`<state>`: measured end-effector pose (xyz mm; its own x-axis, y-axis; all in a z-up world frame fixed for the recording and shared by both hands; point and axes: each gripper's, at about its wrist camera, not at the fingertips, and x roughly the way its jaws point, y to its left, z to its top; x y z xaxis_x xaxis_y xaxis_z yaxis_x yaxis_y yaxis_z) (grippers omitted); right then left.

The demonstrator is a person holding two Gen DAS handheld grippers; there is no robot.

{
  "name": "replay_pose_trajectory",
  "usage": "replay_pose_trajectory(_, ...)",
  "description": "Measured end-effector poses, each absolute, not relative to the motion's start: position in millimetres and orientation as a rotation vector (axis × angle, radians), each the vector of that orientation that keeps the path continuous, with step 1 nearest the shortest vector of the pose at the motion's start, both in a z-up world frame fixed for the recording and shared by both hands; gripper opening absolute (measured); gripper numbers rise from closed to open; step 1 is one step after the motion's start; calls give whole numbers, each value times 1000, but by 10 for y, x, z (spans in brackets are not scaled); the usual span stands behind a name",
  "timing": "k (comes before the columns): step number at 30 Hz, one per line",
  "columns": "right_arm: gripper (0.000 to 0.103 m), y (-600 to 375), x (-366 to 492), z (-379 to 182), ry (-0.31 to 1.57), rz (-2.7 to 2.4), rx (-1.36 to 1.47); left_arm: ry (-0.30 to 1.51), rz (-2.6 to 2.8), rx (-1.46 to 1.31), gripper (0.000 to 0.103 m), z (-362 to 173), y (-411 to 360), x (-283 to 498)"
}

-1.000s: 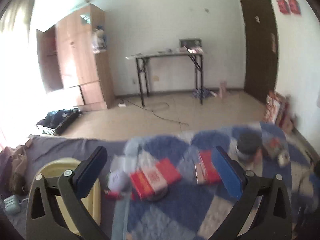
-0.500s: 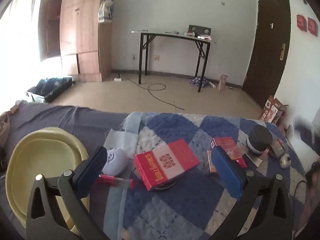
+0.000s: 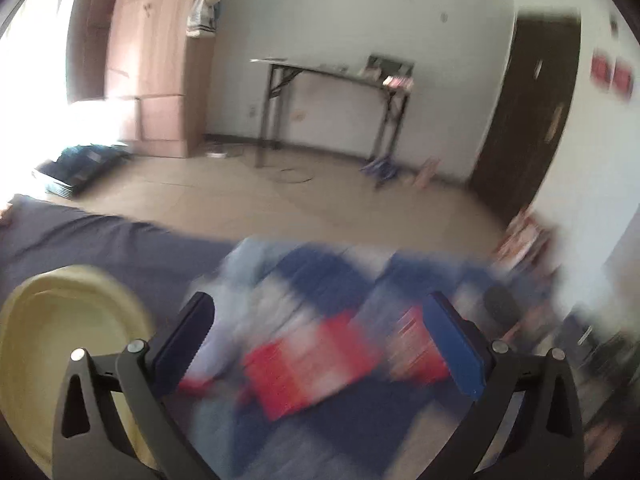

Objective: Organize rigid objects
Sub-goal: 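Grasp red Double Happiness box with left tool while right tool grasps white Hello Kitty container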

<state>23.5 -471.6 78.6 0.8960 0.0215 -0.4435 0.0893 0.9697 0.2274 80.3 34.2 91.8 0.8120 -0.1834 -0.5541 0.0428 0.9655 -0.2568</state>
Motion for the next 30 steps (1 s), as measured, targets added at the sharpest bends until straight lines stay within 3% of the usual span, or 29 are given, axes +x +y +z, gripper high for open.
replay_pose_trajectory(3, 103, -4985, 256, 734, 485, -104, 335, 578, -79, -239, 103, 944, 342, 776)
replay_pose_trajectory(7, 103, -5031, 315, 708, 483, -192, 248, 764, 54, -195, 103, 554, 360, 851)
replay_pose_trajectory(11, 103, -4997, 398, 565, 509, -246, 229, 821, 33, -350, 103, 315, 451, 917)
replay_pose_trajectory(21, 103, -4948, 844, 173, 720, -216, 97, 849, 47, -224, 103, 199, -35, 1040)
replay_pose_trajectory(30, 103, -5064, 918, 74, 777, -210, 83, 825, 87, -201, 103, 319, 37, 982)
